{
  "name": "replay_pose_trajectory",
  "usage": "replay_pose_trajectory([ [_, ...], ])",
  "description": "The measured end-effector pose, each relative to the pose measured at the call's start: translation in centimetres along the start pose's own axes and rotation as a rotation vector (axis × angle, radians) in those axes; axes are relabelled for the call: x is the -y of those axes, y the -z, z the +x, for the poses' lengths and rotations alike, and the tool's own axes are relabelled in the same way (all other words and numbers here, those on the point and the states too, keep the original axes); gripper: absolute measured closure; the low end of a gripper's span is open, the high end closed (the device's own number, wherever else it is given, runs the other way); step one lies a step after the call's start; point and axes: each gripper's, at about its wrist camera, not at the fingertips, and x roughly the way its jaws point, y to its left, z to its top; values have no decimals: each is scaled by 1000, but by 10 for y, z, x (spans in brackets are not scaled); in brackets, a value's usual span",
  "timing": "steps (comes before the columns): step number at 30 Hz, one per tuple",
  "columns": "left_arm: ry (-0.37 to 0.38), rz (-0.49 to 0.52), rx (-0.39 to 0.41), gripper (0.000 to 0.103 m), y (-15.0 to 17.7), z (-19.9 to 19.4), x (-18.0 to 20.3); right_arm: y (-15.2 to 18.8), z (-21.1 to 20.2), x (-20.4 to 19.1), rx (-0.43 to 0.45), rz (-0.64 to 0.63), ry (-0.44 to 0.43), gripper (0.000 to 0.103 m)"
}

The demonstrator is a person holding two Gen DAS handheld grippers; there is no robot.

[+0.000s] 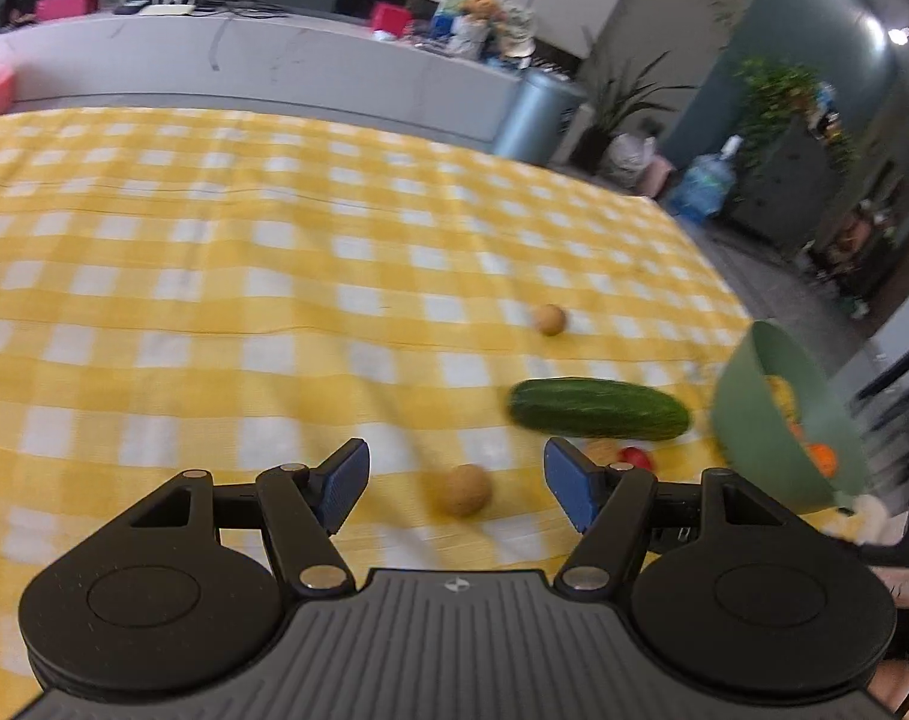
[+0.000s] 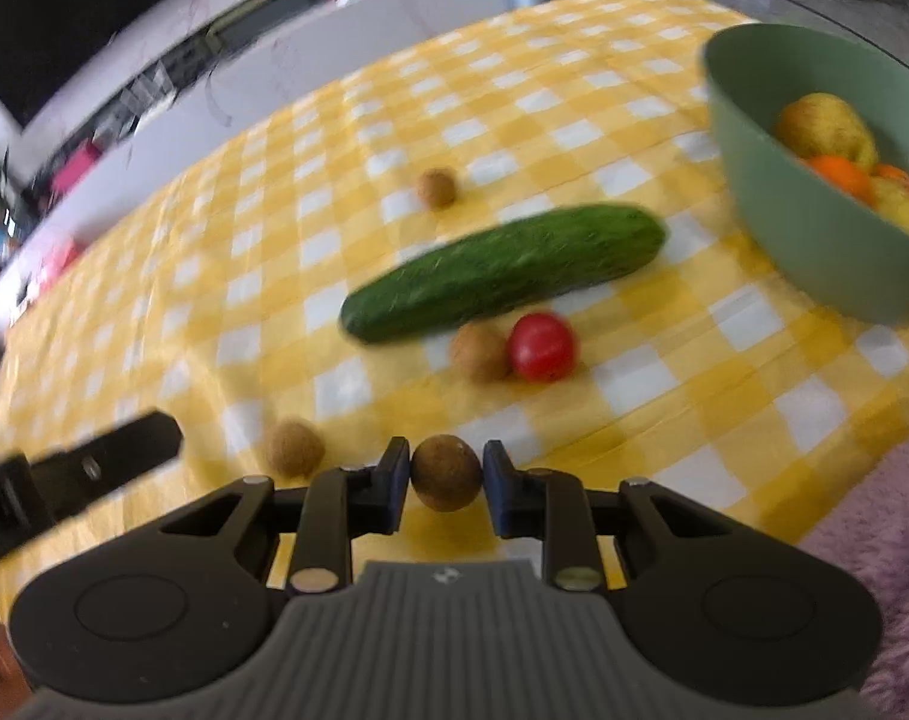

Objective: Organize fruits
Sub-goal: 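Grasp a brown kiwi with the right tool, then grasp a small round brown fruit with the left tool while the right tool holds the kiwi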

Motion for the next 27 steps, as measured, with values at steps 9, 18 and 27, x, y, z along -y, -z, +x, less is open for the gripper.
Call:
replay_pose_trajectory([
  [9, -53, 210, -4, 29, 17, 20, 32, -7, -3, 30, -19, 198, -93, 80],
  [18, -59, 326, 4, 25, 29, 20, 29, -6, -1, 35, -40, 215, -137, 80],
  [27, -106, 517, 43, 24, 42, 29, 49, -7, -4, 46, -40, 271, -198, 80],
])
